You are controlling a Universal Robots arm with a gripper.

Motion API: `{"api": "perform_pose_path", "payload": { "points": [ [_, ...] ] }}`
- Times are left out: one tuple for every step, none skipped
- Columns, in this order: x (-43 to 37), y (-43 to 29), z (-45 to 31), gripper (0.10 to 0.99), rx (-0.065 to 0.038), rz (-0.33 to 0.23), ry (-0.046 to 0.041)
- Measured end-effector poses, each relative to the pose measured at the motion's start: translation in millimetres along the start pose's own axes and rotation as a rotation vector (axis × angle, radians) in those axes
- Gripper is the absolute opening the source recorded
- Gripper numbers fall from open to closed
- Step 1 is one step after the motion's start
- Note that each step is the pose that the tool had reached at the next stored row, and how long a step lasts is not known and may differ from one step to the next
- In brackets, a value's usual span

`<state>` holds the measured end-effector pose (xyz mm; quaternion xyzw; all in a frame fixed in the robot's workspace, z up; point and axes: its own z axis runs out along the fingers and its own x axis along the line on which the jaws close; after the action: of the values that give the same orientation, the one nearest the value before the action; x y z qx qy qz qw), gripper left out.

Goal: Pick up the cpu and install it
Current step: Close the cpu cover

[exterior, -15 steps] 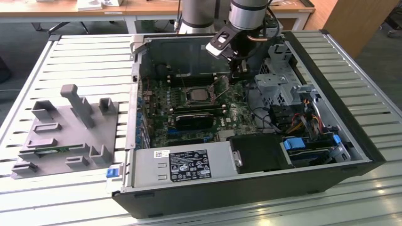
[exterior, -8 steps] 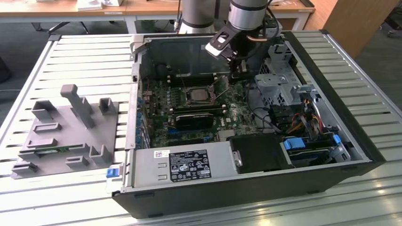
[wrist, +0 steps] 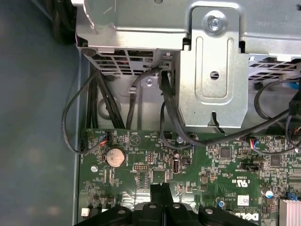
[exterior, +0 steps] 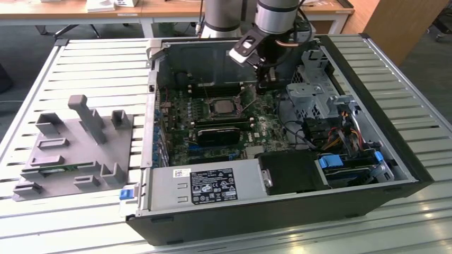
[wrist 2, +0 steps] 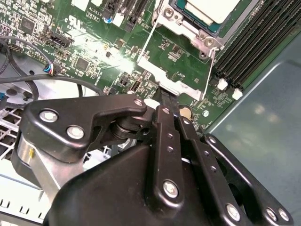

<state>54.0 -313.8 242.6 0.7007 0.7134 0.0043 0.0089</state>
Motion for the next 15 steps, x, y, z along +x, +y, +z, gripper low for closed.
{"api": "perform_pose_path", "payload": {
  "points": [
    [0.0,-0.6,0.0,0.106,0.0,0.0,0.0],
    [0.0,-1.2,0.0,0.106,0.0,0.0,0.0],
    [0.0,-2.0,0.0,0.106,0.0,0.0,0.0],
    [0.0,-2.6,0.0,0.106,0.0,0.0,0.0],
    [0.1,-3.6,0.0,0.106,0.0,0.0,0.0001],
    [0.1,-4.7,-0.1,0.106,0.0,0.0,0.0003],
    [0.1,-5.6,-0.1,0.106,0.0,0.0,0.0005],
    [0.1,-6.4,0.0,0.106,0.0,0.0,0.0008],
    [0.1,-7.2,0.0,0.106,0.0,0.0,0.0008],
    [0.2,-8.0,0.0,0.106,0.0,0.0,0.0009],
    [0.2,-8.8,0.0,0.106,0.0,0.0,0.001],
    [0.2,-9.6,0.0,0.106,0.0,0.0,0.0009],
    [0.2,-10.2,0.1,0.106,0.0,0.0,0.001],
    [0.2,-10.6,0.1,0.106,0.0,0.0,0.001],
    [0.2,-10.9,0.1,0.106,0.0,0.0,0.001]
  ]
}}
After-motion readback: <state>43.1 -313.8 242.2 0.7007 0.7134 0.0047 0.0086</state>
